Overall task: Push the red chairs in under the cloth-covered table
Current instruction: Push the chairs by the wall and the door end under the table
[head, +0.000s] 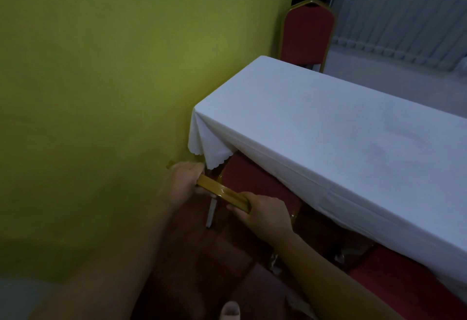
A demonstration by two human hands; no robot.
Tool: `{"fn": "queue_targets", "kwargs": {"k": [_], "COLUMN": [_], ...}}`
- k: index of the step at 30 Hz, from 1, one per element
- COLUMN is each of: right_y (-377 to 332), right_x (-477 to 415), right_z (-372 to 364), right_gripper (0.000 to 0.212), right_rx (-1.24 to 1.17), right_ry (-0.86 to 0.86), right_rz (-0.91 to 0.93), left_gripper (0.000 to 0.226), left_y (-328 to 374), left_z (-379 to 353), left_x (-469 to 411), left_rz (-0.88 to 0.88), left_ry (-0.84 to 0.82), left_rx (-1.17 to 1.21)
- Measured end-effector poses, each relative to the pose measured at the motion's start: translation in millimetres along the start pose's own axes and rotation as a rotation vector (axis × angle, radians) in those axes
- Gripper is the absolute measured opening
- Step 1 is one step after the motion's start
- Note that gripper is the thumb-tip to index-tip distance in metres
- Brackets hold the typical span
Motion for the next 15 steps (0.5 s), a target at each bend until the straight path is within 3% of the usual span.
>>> {"fn": "queue_targets", "kwargs": {"k": [15], "right_y": [1.4], "right_x": [-5.4], "right_z": [-6.9], "right_gripper": [0.046], "right_rx": [0.071], "right_ry": [-0.007], "right_rz": [-0.045], "left_gripper": [0.065], "left_y": [-1.3], "left_z": [0.6], "left_x": [0.4], "left_rz": [0.08], "left_ry": [-0.039], "left_rx": [0.018]}}
Point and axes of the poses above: each hand's wrist, its own x-axis away from the middle knuckle, its own z-axis out of the back of the hand, y = z × x, the point moved 8 cm from there along -x, towards the middle knuckle, and after that the axes turned 1 degree about -x, right-handed, at the moved point
